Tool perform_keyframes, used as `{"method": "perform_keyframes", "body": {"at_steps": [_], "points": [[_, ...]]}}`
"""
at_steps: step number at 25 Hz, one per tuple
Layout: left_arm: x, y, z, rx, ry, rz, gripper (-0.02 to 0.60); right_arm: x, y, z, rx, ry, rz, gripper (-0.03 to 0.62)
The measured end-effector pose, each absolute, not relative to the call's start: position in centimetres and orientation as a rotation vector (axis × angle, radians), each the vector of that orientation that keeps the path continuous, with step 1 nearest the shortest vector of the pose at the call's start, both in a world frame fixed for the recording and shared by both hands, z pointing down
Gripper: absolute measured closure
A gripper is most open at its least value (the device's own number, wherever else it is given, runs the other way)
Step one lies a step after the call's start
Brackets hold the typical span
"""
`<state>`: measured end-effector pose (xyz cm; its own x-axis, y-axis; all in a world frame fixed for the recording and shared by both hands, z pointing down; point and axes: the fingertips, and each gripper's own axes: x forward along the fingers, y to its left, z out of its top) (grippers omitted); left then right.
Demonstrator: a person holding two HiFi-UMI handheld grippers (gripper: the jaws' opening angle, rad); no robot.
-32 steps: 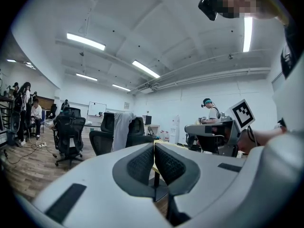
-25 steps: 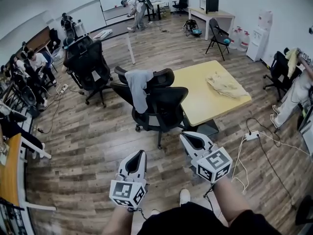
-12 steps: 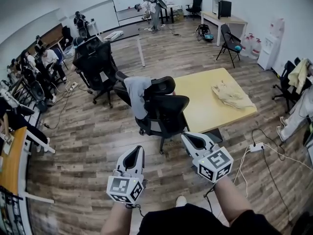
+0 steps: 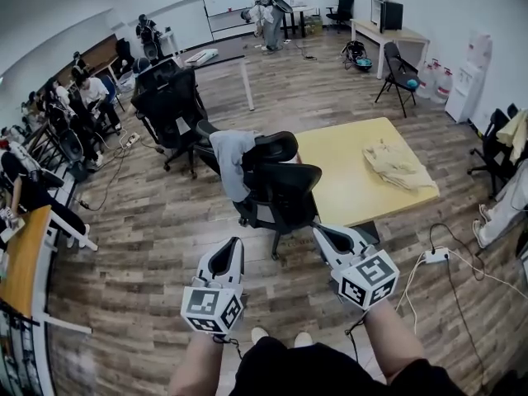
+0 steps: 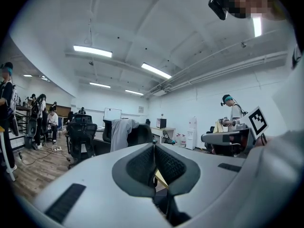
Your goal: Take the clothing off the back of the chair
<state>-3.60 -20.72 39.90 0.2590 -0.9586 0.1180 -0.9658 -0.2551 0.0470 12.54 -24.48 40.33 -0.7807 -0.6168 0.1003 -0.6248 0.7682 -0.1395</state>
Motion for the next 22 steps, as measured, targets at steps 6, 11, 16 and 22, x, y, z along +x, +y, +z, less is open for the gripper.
{"method": "perform_keyframes", "body": {"at_steps": [6,11,16,22], "points": [[-4.0,-22.7,39.6,2.394,-1.865,0.088,0.561,13.3,-25.7,40.6,1.038,-2.897,0.269,0.582],[-4.6,-24.8,39.5,2.399,-1.868,0.077,0.561,13.2,-27.4,40.7,1.052,-2.9,0.258,0.582],[-5.8,-27.6,39.4,2.41,-1.866,0.061,0.508,12.4,-29.5,40.6,1.077,-2.894,0.253,0.582],[-7.3,-31.3,39.5,2.423,-1.858,0.071,0.44,11.3,-32.6,40.9,1.107,-2.888,0.26,0.582]]}}
